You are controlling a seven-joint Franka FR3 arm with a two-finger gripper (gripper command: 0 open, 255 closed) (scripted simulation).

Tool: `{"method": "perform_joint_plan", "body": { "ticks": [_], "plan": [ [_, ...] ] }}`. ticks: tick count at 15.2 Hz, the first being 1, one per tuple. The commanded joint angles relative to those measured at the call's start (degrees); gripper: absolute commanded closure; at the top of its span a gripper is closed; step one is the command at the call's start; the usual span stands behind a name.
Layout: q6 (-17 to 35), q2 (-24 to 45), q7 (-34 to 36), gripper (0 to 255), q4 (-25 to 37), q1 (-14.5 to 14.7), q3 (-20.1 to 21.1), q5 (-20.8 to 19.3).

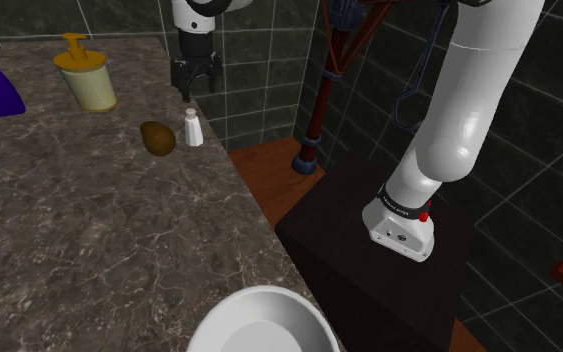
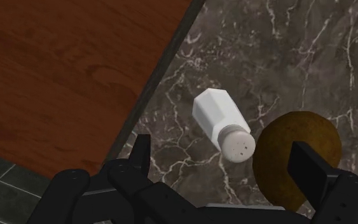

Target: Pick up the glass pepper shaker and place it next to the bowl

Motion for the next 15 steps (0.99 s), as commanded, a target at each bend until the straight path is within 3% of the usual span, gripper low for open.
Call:
{"method": "perform_joint_plan", "body": {
  "ticks": [1, 2, 10, 15],
  "plan": [
    [0.08, 4.94, 1.40, 0, 4.86, 1.15, 0.25, -1.27],
    [-0.08, 6.60, 1.78, 0, 6.68, 1.58, 0.26, -1.67],
    [4.98, 8.67, 2.07, 0, 3.65, 1.94, 0.10, -2.13],
    [4.98, 8.68, 2.07, 0, 3.67, 1.94, 0.10, -2.13]
  ]
}}
